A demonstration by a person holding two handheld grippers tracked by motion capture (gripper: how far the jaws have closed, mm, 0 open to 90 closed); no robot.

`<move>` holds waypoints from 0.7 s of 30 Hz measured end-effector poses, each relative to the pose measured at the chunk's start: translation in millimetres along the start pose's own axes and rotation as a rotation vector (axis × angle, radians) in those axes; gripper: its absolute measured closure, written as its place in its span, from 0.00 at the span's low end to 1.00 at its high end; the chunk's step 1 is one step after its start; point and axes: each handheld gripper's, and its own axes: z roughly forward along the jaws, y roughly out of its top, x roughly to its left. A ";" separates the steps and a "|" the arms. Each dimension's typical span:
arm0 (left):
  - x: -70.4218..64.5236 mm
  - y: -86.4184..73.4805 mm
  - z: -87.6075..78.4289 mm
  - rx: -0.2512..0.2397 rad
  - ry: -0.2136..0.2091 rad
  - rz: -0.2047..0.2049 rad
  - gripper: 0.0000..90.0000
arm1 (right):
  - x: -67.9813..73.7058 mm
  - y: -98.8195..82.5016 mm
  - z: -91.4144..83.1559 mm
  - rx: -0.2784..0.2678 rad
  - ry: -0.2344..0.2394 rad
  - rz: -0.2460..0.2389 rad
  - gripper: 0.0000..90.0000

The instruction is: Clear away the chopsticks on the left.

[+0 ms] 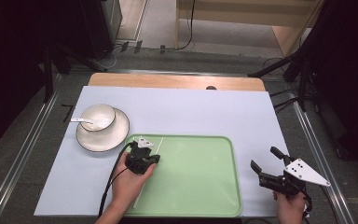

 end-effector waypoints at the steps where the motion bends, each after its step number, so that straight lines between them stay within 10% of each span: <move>1: 2.8 -0.4 -0.7 -0.005 0.002 -0.009 1.00 | -0.1 -0.1 0.2 0.000 0.000 -0.002 0.15; 21: 38.6 -8.6 -14.7 -0.036 0.052 -0.092 1.00 | -0.2 -0.2 0.3 0.000 0.005 0.000 0.15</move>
